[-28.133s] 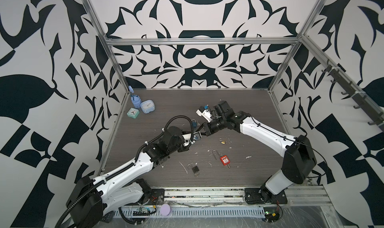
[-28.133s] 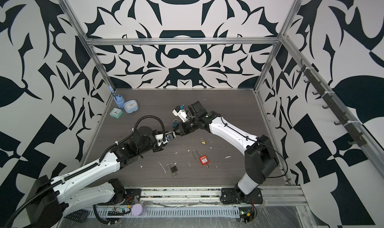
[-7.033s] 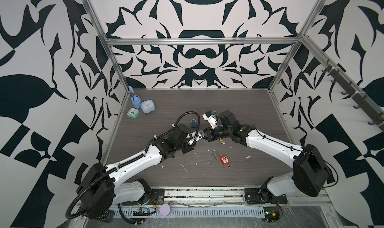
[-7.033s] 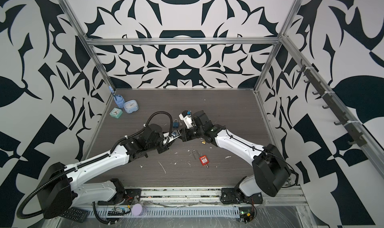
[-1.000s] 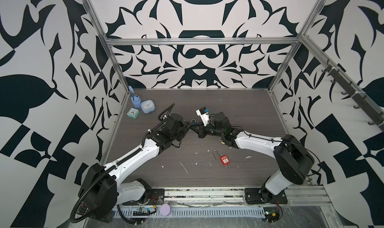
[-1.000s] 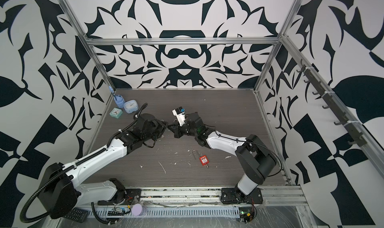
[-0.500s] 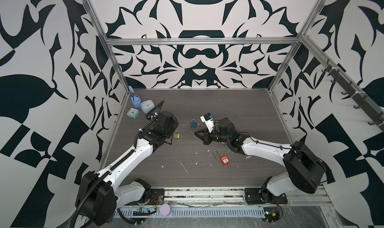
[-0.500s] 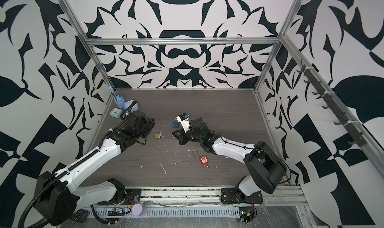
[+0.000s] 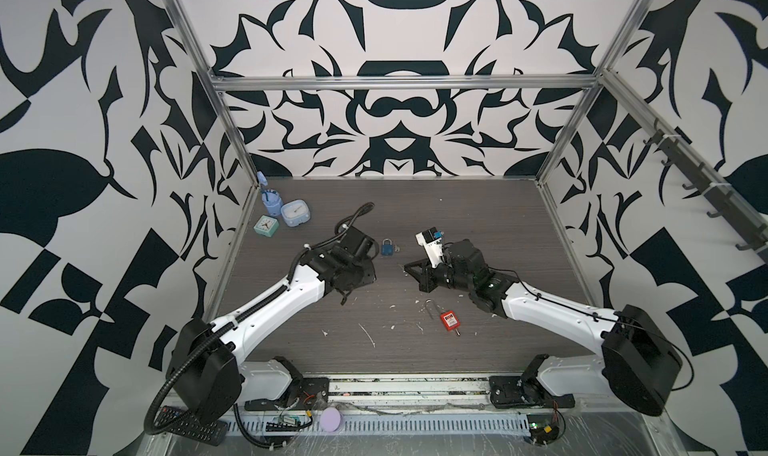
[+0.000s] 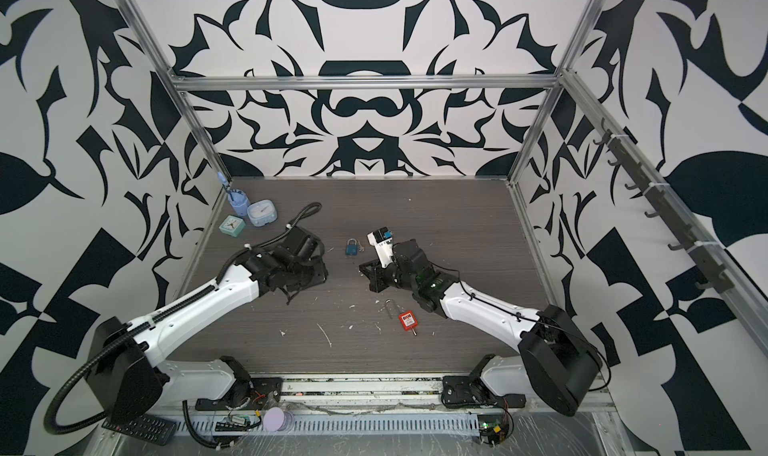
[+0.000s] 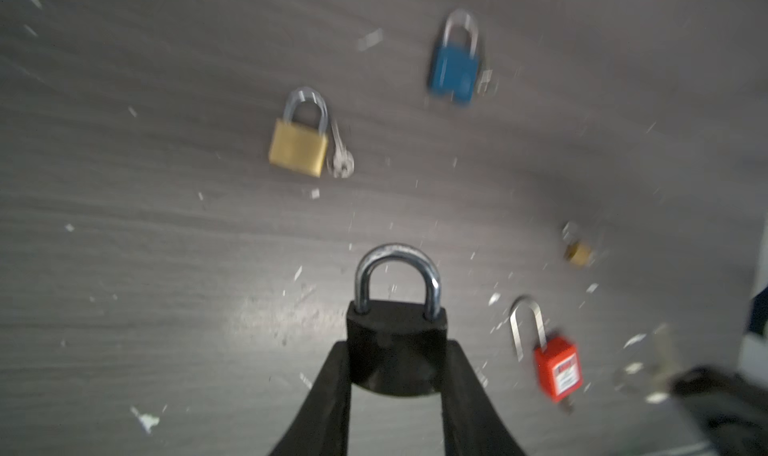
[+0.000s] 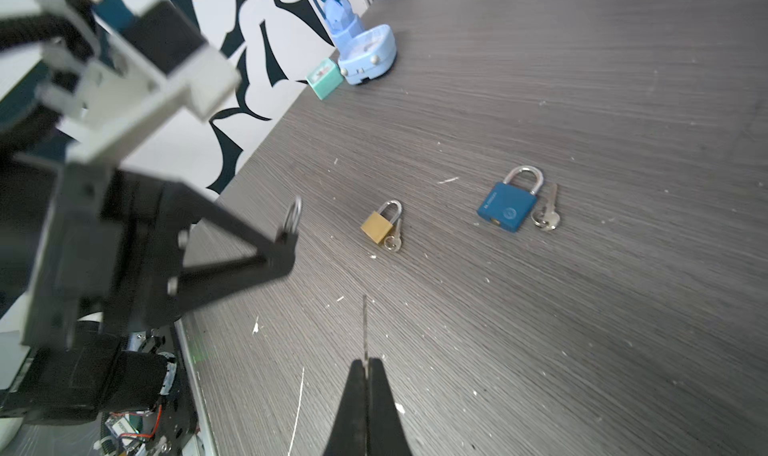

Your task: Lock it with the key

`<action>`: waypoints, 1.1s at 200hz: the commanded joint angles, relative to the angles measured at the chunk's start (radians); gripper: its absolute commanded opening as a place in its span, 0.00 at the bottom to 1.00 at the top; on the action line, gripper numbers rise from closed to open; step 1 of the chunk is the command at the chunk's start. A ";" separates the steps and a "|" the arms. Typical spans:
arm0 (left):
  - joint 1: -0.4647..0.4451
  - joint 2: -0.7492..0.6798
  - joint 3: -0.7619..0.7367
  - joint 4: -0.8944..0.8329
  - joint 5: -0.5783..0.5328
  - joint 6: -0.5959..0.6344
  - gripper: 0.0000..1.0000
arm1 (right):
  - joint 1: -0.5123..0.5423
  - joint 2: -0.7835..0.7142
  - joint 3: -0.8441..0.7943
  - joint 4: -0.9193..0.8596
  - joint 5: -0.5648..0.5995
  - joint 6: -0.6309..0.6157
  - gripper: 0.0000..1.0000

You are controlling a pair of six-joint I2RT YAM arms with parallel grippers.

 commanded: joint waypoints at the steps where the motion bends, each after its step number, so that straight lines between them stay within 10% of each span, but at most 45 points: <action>1: -0.068 0.037 -0.030 -0.174 0.036 0.037 0.00 | -0.006 -0.022 0.004 -0.034 0.030 -0.015 0.00; 165: -0.072 0.328 0.003 -0.032 0.032 0.105 0.00 | -0.007 -0.018 -0.041 -0.033 0.027 0.016 0.00; 220: -0.072 0.361 0.025 -0.056 0.011 0.109 0.42 | -0.008 -0.004 -0.029 -0.039 0.024 0.010 0.00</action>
